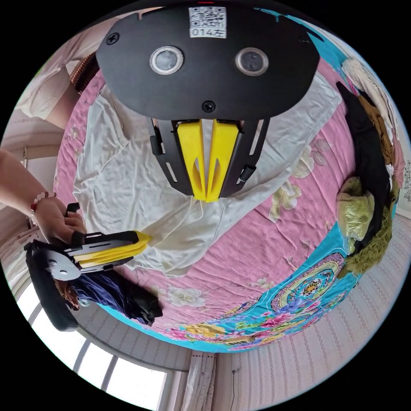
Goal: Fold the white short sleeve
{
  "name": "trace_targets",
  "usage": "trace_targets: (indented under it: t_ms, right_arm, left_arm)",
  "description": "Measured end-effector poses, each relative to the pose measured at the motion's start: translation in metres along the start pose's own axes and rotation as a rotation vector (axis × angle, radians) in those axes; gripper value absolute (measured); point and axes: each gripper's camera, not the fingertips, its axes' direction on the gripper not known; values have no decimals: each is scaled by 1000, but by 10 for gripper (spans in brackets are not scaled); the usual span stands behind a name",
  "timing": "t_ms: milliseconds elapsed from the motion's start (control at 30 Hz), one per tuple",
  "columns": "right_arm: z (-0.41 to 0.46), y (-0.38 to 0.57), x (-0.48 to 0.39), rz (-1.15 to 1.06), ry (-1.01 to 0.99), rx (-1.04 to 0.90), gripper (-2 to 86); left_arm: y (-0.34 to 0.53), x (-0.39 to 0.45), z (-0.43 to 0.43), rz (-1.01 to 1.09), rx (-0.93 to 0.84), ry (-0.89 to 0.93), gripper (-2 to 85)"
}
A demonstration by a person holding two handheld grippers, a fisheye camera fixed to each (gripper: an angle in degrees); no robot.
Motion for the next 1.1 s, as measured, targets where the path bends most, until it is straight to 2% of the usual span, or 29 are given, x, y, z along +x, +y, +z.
trace_targets:
  t_ms: [67,167,233,400,500,600,733,833,933,1100]
  right_arm:
    - [2,19,-13,-91,-11,-6,35]
    - [18,39,-15,-83,92,-90,57]
    - [17,48,-13,-69,62,-68,58]
    - [20,55,-11,-50,58,-27,59]
    - [29,54,-7,-37,69,-36,59]
    - [41,56,0,-27,19,-84,40]
    - [26,72,1,-33,14,-12,7]
    - [26,88,1,-67,20,-31,7]
    - [31,101,7,-73,47,-36,21]
    - [37,112,14,-75,-72,-50,65]
  left_arm:
    - [7,-2,-3,-6,26,32,-7]
    - [17,1,1,10,39,61,4]
    - [18,6,11,28,28,65,55]
    - [4,23,34,61,15,21,76]
    - [-7,35,54,95,-25,-67,68]
    - [-14,42,76,100,-93,-144,21]
    - [-14,44,75,124,-58,-123,-7]
    - [-6,44,77,162,-53,-98,-9]
    - [0,44,95,189,-123,-104,-10]
    - [-5,42,108,149,-75,-82,-9]
